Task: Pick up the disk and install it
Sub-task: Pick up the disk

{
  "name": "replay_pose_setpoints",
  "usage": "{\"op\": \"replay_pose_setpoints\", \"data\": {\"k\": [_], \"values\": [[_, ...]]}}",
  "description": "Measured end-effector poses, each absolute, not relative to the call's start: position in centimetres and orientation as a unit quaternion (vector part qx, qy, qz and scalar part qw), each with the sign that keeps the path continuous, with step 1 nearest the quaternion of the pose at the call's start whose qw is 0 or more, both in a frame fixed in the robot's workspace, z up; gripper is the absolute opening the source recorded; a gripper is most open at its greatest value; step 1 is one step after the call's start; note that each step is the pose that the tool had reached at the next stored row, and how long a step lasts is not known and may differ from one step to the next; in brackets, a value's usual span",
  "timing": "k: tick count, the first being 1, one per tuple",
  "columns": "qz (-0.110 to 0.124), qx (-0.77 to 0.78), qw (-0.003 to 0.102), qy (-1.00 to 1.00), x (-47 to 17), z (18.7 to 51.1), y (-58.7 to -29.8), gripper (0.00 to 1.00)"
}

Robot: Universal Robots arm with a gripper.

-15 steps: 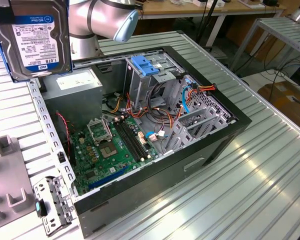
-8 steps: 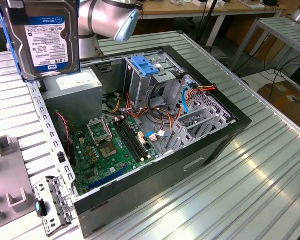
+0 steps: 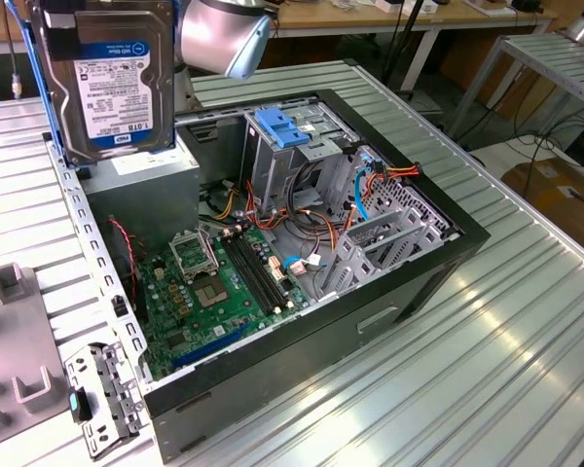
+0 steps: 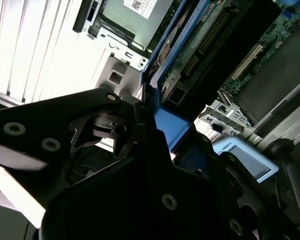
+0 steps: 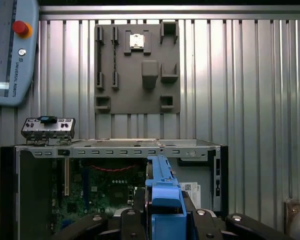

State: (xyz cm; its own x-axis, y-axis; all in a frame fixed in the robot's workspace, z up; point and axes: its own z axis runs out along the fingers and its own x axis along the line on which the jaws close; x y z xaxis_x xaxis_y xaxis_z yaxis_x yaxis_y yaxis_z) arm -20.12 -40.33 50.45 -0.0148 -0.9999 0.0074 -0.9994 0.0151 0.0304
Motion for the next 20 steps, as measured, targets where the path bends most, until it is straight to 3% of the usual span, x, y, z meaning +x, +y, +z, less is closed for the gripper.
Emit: {"op": "replay_pose_setpoints", "data": {"k": [20], "values": [[-0.008,0.702,0.013,-0.712,-16.2,50.0,-43.9,0.37]]}}
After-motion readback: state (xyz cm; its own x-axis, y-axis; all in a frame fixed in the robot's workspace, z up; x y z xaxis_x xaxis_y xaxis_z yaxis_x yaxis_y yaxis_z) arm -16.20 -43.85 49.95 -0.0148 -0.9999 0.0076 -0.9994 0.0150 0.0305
